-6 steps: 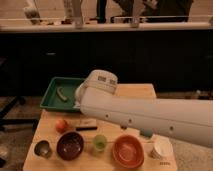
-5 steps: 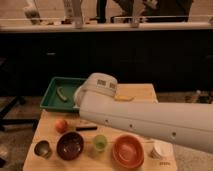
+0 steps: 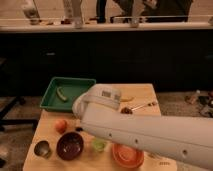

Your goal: Wipe purple bowl with brush

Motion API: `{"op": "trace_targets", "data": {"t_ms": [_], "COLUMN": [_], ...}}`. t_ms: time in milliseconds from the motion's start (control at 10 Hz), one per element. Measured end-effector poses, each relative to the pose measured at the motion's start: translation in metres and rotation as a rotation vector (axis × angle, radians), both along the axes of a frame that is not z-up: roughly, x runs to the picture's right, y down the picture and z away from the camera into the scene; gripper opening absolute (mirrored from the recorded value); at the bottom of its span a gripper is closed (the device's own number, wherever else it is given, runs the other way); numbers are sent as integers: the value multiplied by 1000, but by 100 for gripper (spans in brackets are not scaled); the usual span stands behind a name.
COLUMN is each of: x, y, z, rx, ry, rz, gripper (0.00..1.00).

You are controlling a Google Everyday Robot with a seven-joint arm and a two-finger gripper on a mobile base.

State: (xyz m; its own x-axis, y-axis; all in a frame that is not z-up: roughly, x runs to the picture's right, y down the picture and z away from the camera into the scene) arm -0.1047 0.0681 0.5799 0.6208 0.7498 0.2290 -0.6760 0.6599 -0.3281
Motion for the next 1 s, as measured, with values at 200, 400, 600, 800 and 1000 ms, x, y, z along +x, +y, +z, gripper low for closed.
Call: {"op": "trace_targets", "data": {"t_ms": [200, 400, 600, 800, 1000], "x": [2, 0, 1, 0, -2], "y": [12, 13, 12, 12, 14], "z": [-3, -3, -3, -3, -1], "rx": [-18, -18, -18, -17, -18], "ry": [-4, -7, -5, -6, 3], "rz": [1, -2, 0, -3, -15], "gripper": [0, 0, 0, 0, 0]}}
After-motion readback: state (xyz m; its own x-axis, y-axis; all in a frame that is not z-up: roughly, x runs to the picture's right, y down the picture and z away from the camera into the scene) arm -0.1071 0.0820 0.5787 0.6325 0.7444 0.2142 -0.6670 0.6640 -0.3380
